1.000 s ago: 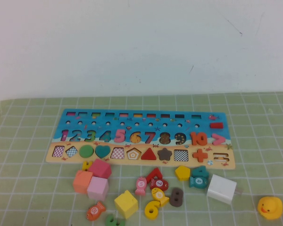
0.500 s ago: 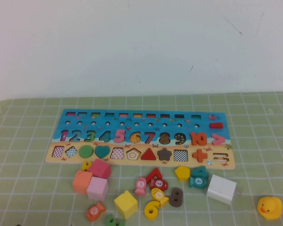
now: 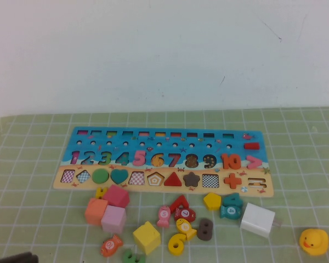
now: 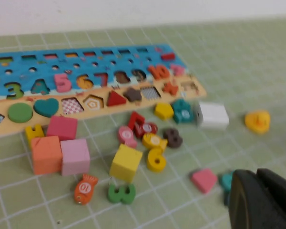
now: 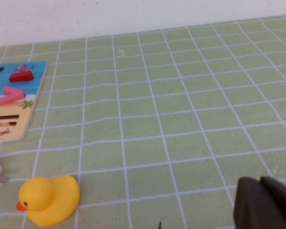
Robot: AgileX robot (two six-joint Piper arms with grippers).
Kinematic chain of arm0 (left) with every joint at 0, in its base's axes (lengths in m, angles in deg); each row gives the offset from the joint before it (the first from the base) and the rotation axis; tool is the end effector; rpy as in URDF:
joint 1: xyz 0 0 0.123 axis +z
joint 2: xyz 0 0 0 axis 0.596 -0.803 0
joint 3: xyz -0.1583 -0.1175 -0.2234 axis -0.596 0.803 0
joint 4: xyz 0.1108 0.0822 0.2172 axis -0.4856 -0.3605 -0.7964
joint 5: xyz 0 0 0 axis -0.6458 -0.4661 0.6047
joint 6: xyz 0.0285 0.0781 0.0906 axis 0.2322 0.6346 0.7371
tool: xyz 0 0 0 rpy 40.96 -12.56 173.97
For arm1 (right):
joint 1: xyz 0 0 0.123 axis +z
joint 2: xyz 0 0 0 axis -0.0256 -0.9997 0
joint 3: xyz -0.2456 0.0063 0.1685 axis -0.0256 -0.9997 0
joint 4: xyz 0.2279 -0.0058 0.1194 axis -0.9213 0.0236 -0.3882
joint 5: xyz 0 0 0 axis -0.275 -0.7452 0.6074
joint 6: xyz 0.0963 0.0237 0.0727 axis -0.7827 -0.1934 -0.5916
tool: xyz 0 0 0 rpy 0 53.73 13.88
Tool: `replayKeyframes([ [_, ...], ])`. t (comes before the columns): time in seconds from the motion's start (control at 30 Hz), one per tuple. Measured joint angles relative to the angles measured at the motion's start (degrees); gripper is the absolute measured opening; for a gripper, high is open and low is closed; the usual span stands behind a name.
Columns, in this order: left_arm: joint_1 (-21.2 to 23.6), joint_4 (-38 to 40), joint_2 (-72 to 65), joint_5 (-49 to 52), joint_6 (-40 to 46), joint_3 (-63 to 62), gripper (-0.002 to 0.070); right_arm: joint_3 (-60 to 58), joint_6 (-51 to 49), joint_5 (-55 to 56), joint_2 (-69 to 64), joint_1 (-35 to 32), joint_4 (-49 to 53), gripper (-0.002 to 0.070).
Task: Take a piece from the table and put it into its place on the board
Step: Pick up the "number 6"
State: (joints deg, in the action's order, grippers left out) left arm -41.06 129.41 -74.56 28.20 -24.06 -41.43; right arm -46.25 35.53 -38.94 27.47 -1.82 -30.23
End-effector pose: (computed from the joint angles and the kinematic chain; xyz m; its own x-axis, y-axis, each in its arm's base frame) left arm 0.0602 -0.0655 0.3187 -0.4468 -0.0736 -0.8916 0.4689 0.8295 -0.3034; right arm 0.0761 -0.0124 0.1656 -0.2627 0.0676 -0.9625 0.1341 0.9904 0.0329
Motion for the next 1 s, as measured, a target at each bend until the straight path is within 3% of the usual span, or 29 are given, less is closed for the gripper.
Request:
replayKeyframes([
  [0.13,-0.76,-2.72,-8.98,6.97,7.63,-9.21,-0.0001,0.00,0.00,0.00,0.00,0.00,0.00,-0.0001],
  [0.23,-3.89,-7.55,-14.90,8.29,8.99,-14.11,-0.0001,0.00,0.00,0.00,0.00,0.00,0.00,-0.0001],
  [0.5,-17.23,-20.30,-30.76,10.20,5.00,-19.25,-0.0001,0.00,0.00,0.00,0.00,0.00,0.00,-0.0001],
  [0.77,-35.47,-34.73,-50.70,9.56,-3.97,-24.98,-0.0001,0.00,0.00,0.00,0.00,0.00,0.00,-0.0001],
  [1.0,-44.09,-41.01,-65.09,7.66,-9.59,-31.20,-0.0001,0.00,0.00,0.00,0.00,0.00,0.00,-0.0001],
])
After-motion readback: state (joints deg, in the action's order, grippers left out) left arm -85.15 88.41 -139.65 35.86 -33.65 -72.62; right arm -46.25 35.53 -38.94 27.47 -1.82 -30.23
